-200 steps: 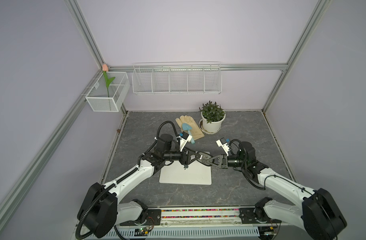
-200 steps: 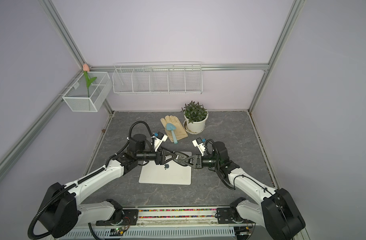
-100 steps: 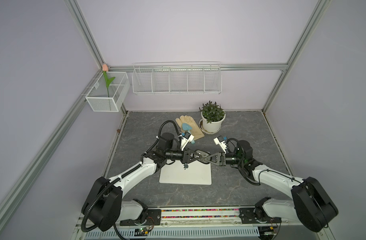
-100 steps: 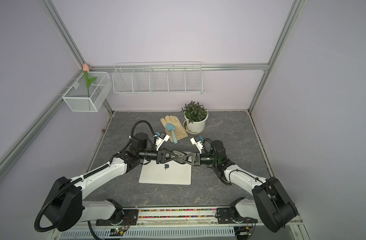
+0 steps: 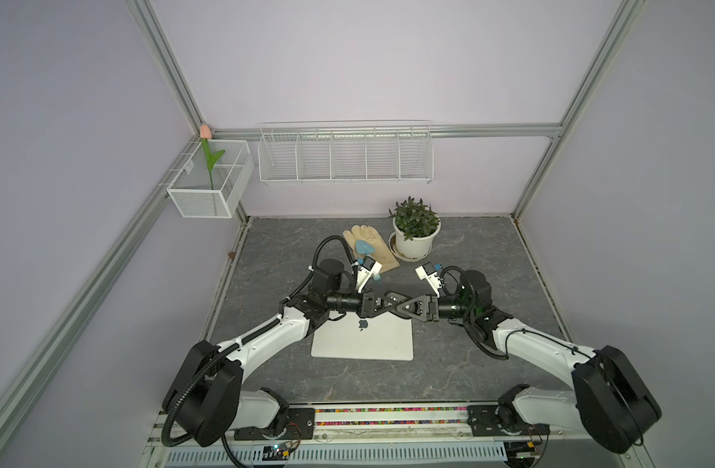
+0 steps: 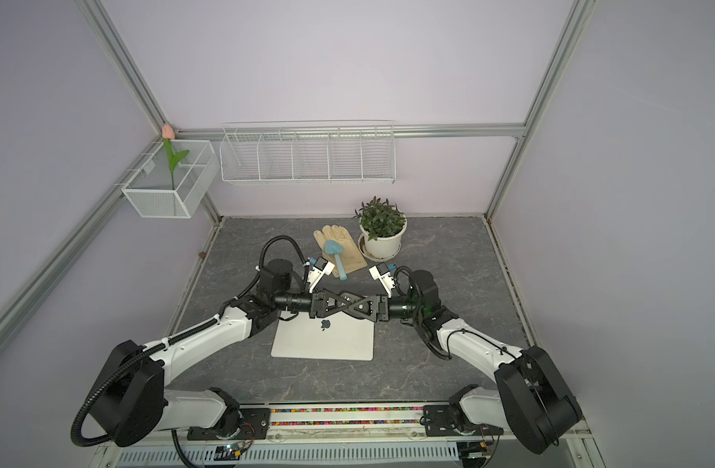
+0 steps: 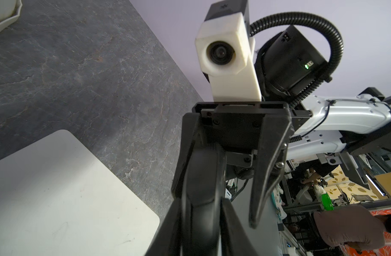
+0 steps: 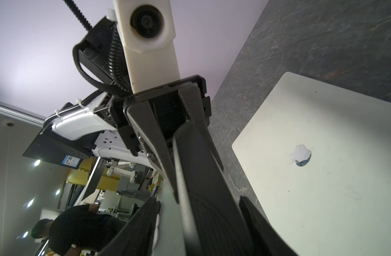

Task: Insert the wireless mouse receiver into the laptop
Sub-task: Pick up the mouse from the center of the board.

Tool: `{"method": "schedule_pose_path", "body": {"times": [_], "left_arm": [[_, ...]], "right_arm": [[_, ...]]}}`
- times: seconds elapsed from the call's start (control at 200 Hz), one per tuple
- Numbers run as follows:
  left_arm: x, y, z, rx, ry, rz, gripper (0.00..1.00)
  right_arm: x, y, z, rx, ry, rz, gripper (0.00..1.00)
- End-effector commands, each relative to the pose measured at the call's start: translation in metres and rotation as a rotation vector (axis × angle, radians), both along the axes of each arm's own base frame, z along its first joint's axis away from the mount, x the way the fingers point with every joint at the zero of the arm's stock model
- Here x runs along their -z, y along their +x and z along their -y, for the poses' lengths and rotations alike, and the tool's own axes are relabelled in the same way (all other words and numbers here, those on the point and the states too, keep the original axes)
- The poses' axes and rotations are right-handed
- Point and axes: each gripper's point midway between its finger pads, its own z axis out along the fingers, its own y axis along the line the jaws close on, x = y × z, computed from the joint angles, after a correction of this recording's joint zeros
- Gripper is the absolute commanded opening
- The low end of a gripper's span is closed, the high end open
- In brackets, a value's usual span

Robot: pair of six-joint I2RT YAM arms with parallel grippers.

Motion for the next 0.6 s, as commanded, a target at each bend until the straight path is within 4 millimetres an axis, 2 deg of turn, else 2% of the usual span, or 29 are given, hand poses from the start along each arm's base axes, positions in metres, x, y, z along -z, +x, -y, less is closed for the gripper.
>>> {"method": "schedule_pose_path", "body": {"times": [0.0, 0.09, 0.225, 0.42, 0.595], "left_arm": [[0.001, 0.02, -0.003, -0.135, -0.008, -0.02, 0.0], [0.002, 0.028, -0.007, -0.207, -0.011, -0.051, 0.0], [0.001, 0.033, -0.008, -0.261, -0.017, -0.078, 0.0], [-0.004, 0.027, -0.001, -0.247, -0.025, -0.078, 0.0], [-0.002, 0.023, 0.0, -0.24, -0.019, -0.076, 0.0]], "right_arm": [[0.003, 0.004, 0.01, 0.074, -0.102, 0.068, 0.71], [0.006, 0.007, 0.02, 0.131, -0.175, 0.118, 0.75], [0.011, 0.007, 0.029, 0.168, -0.252, 0.165, 0.76], [0.021, 0.004, 0.022, 0.156, -0.319, 0.196, 0.77], [0.018, 0.011, 0.02, 0.195, -0.307, 0.207, 0.77]]}}
